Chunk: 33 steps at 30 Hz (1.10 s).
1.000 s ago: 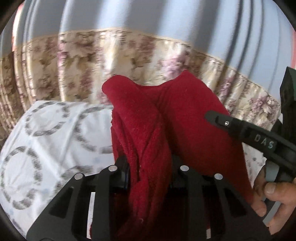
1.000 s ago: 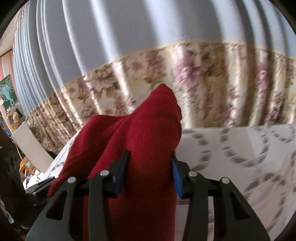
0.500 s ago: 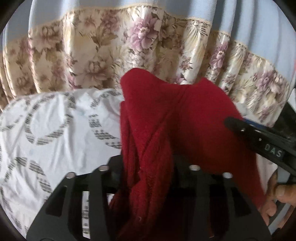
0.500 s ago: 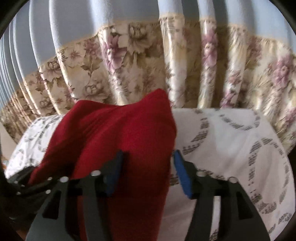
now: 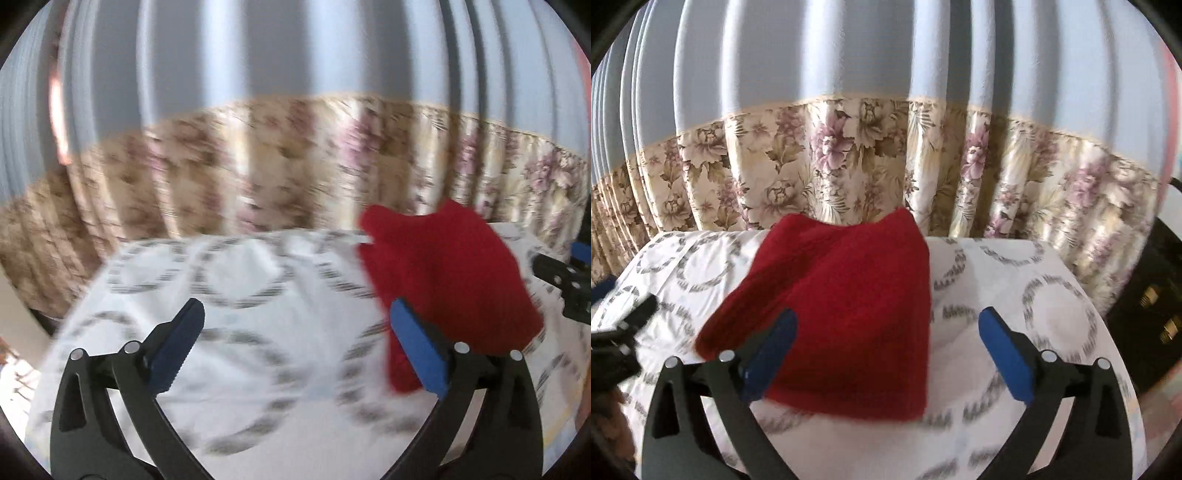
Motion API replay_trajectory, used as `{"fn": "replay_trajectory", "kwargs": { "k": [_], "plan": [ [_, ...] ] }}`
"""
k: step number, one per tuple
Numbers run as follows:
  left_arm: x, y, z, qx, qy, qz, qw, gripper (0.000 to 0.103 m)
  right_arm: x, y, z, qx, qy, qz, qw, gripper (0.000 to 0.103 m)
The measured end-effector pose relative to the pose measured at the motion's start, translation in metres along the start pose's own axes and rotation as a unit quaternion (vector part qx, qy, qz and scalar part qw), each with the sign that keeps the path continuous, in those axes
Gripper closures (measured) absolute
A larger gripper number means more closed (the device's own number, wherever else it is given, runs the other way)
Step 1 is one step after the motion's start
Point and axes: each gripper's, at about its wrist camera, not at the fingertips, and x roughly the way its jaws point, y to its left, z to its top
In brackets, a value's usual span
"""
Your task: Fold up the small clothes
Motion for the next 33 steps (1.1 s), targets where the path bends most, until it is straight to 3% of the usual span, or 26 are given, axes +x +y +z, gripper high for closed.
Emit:
{"fn": "replay_trajectory", "kwargs": {
  "k": [2,5,8,12,15,17,20,22,25,30,33],
  "plan": [
    [-0.017,0.018,-0.006,-0.002,-0.001,0.017,0.9998,0.003,-0.023,0.011,-0.016,0.014,-0.005,-0.016,1.0,0.002],
    [-0.035,0.04,-0.017,-0.012,-0.01,0.017,0.9997,0.003,-0.054,0.027,-0.029,0.019,-0.016,0.056,0.998,0.002],
    [-0.04,0.045,-0.03,0.0,-0.009,0.018,0.9998,0.003,-0.064,0.04,-0.032,0.021,-0.015,0.056,0.998,0.002],
    [-0.05,0.038,-0.038,0.025,-0.017,0.013,0.9995,0.003,-0.067,0.046,-0.047,-0.001,-0.025,0.022,0.999,0.002],
    [-0.058,0.03,-0.044,0.048,-0.044,0.037,0.9972,0.003,-0.064,0.042,-0.052,0.01,-0.006,0.035,0.999,0.002],
    [-0.053,0.03,-0.046,0.05,-0.029,0.036,0.9976,0.003,-0.064,0.041,-0.053,0.014,-0.009,0.036,0.999,0.002],
    [-0.042,0.04,-0.047,0.017,0.004,0.02,0.9997,0.003,-0.064,0.04,-0.054,0.014,-0.015,0.037,0.999,0.002],
    [-0.037,0.042,-0.047,0.016,0.009,0.035,0.9992,0.003,-0.062,0.039,-0.054,0.011,-0.013,0.034,0.999,0.002],
    [-0.037,0.046,-0.046,0.006,-0.002,0.059,0.9982,0.003,-0.06,0.038,-0.055,0.012,-0.012,0.033,0.999,0.002],
    [-0.044,0.059,-0.043,-0.036,-0.011,0.032,0.9988,0.003,-0.061,0.037,-0.055,0.013,-0.016,0.032,0.999,0.002],
    [-0.047,0.061,-0.043,-0.04,-0.019,0.042,0.9982,0.003,-0.063,0.036,-0.055,0.014,-0.017,0.035,0.999,0.002]
  ]
}}
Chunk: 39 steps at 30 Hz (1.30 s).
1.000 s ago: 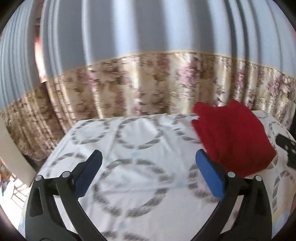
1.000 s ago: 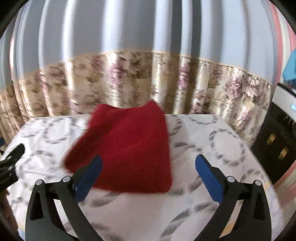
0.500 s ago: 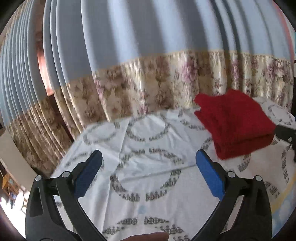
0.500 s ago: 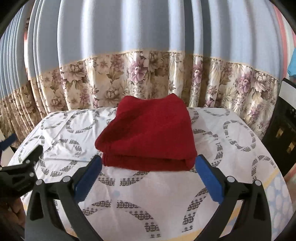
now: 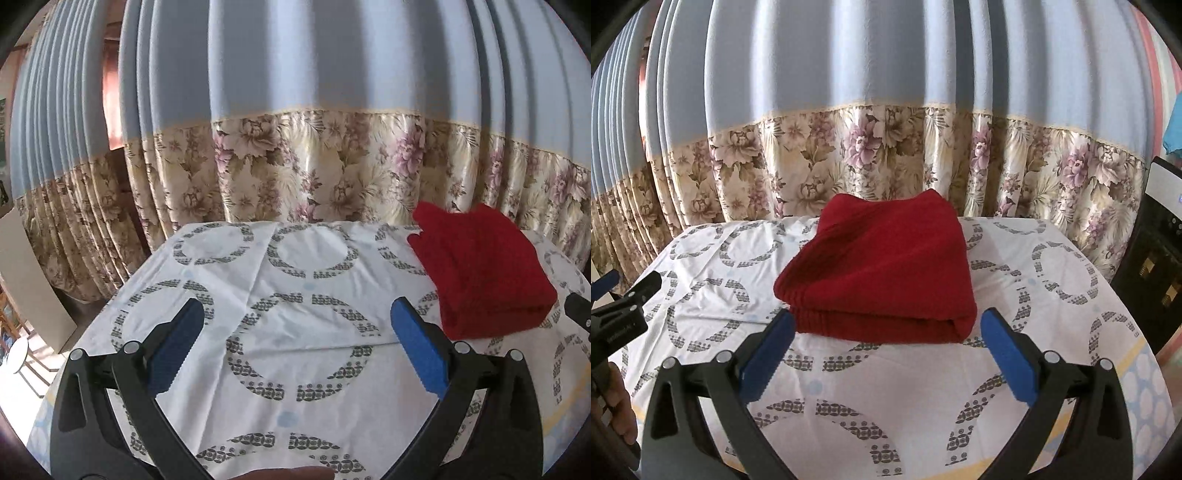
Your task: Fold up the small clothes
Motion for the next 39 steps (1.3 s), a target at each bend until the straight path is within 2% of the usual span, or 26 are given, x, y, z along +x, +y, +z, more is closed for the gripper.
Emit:
{"fn": "replay_trajectory", "kwargs": {
  "k": [4,39],
  "plan": [
    [-0.0007,-0.0005,-0.0011,0.0,-0.002,-0.01,0.9999,0.003,0.0007,-0.0004,-0.0008,-0.006,0.001,-0.001,1.0,0.002],
    [-0.0048,-0.0077,-0.0005,0.013,0.0,-0.01,0.9999,0.003,-0.0008,0.0026,-0.0002,-0.016,-0.008,0.0,1.0,0.002]
  ]
}}
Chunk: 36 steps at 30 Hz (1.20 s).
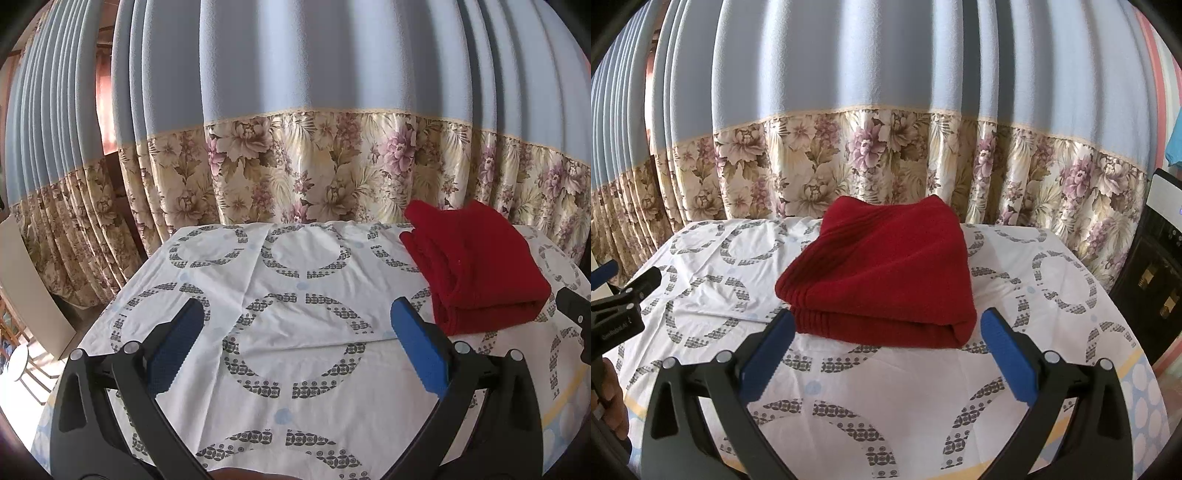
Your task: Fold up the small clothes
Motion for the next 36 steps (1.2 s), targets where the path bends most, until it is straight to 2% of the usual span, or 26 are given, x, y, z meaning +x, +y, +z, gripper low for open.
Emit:
{"fn": "replay_trajectory", "kwargs": {
  "k": [36],
  "plan": [
    [-0.0016,-0.0027,0.001,0.003,0.0,-0.005,1.0,0.003,-0.0006,0.0,0.0013,-0.004,0.004,0.004,1.0,0.002]
  ]
}}
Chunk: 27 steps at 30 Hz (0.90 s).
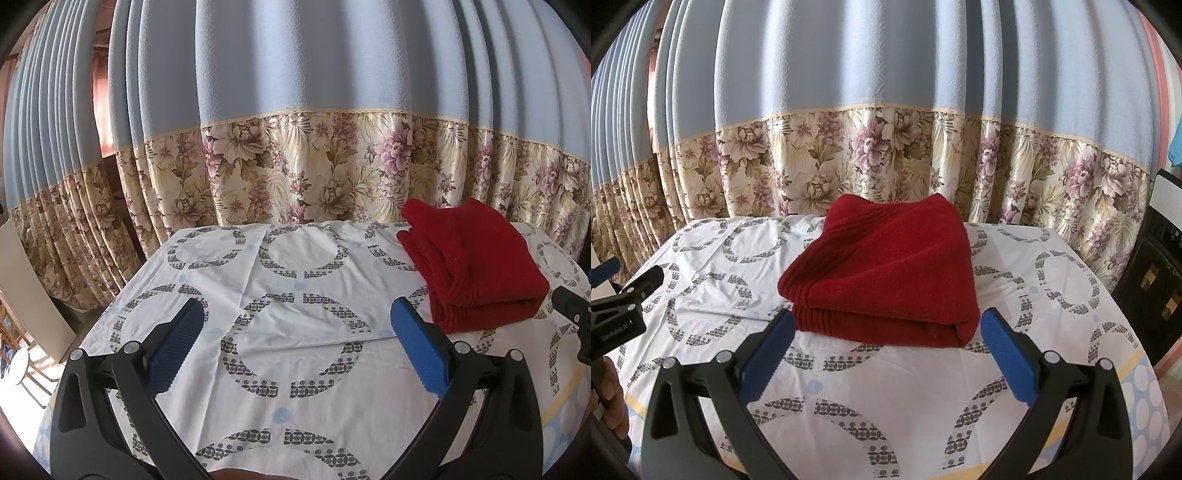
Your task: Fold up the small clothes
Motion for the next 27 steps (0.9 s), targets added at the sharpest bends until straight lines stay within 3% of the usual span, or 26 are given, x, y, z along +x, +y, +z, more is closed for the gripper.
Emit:
{"fn": "replay_trajectory", "kwargs": {
  "k": [27],
  "plan": [
    [-0.0005,0.0006,0.0005,0.003,-0.001,0.0,1.0,0.003,0.0003,0.001,-0.0007,0.0,-0.001,-0.001,1.0,0.002]
  ]
}}
